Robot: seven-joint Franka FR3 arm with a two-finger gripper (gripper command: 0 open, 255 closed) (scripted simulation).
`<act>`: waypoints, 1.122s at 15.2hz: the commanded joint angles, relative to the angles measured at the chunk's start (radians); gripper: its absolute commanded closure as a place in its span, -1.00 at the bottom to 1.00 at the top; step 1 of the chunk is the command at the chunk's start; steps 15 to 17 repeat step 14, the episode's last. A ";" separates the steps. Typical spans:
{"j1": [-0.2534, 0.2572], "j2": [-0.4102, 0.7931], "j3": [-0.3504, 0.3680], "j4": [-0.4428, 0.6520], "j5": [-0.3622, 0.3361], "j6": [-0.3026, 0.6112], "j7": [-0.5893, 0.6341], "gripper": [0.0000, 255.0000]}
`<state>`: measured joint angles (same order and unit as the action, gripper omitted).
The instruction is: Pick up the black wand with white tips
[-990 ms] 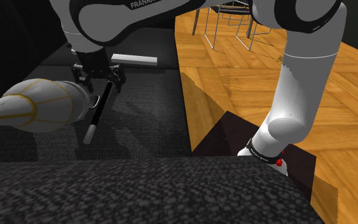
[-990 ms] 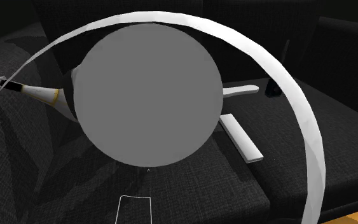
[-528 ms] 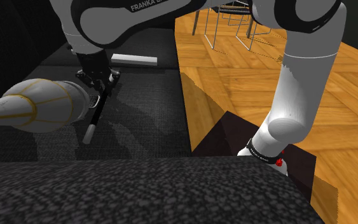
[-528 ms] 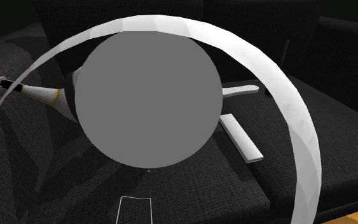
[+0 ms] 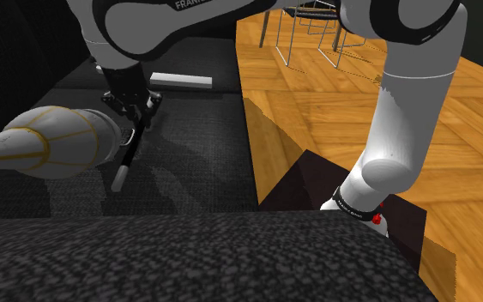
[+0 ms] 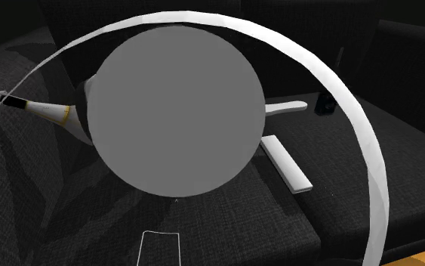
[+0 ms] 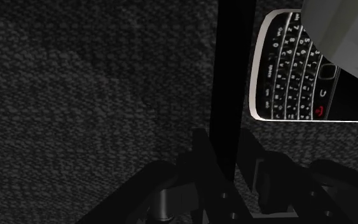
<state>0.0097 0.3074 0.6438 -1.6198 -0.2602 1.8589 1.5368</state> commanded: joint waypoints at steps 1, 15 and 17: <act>0.002 -0.003 0.002 0.025 0.003 -0.028 -0.004 1.00; 0.019 -0.002 0.008 0.177 0.009 -0.177 -0.020 1.00; 0.019 -0.002 0.008 0.177 0.009 -0.177 -0.020 1.00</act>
